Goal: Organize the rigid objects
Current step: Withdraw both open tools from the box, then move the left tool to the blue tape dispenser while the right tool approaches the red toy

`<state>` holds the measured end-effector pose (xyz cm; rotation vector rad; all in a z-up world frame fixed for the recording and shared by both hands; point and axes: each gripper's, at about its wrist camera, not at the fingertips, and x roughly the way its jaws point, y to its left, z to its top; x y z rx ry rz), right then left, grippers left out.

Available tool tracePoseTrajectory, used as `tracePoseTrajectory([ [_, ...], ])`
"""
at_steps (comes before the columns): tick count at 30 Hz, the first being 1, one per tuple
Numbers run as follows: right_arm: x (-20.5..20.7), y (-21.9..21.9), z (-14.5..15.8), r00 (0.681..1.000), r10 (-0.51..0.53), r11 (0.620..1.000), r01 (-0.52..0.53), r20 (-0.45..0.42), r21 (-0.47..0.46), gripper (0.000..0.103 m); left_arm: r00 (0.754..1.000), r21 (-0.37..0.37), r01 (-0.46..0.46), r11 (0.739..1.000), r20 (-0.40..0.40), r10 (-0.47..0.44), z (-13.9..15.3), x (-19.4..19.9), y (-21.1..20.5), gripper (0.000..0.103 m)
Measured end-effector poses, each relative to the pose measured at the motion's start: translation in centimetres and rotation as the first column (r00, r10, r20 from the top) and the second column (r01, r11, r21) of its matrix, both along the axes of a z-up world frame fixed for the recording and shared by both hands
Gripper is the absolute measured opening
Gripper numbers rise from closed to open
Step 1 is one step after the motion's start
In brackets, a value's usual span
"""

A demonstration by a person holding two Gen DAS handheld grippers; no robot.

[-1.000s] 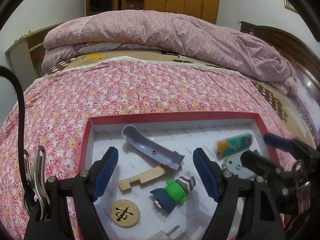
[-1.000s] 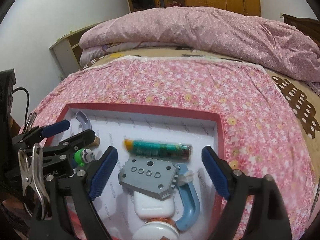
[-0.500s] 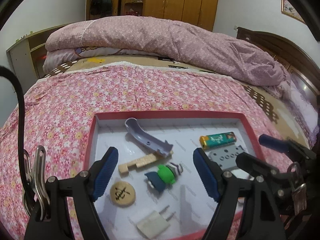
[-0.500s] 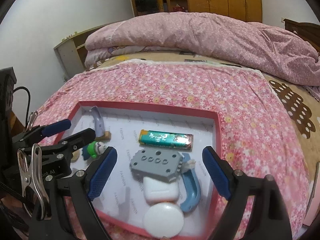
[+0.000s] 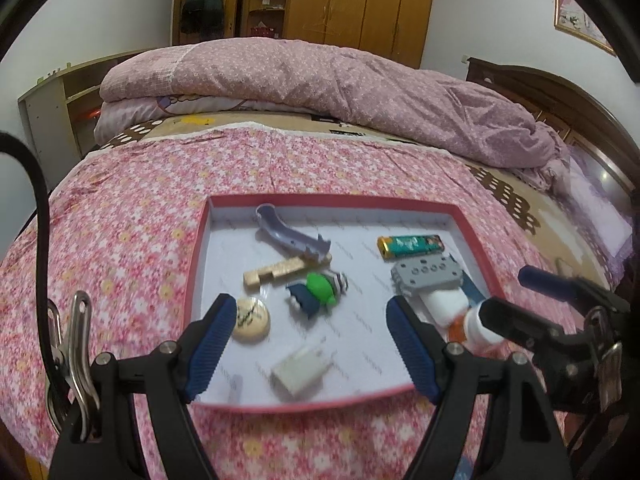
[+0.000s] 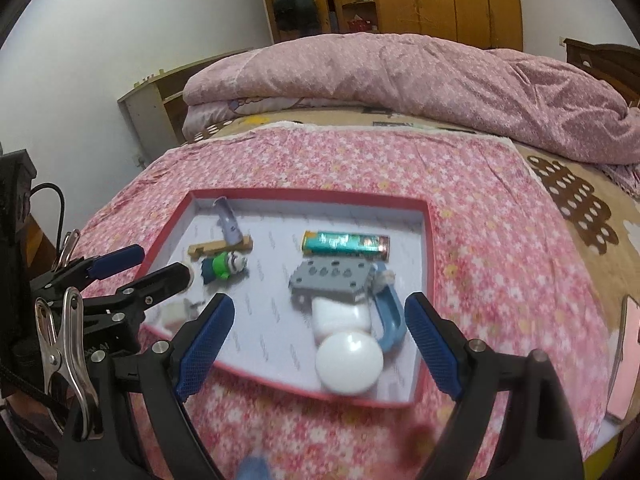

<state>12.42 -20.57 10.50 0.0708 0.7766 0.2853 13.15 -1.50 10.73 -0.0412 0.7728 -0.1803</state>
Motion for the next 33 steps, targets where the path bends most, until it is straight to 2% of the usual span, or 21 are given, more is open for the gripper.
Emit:
tracePoseTrajectory([
  [18, -7.8, -4.4, -2.6, 0.999, -0.015, 1.000, 0.015, -0.047, -0.004, 0.089, 0.997, -0.007, 0.055, 0.998, -0.057, -0.055, -1.8, -5.1, -2.4, 0.081],
  [33, -12.4, -5.6, -6.7, 0.996, 0.032, 0.999, -0.035, -0.082, -0.033, 0.089, 0.979, 0.073, 0.153, 0.986, -0.149, -0.141, -5.2, -9.0, -7.1, 0.081],
])
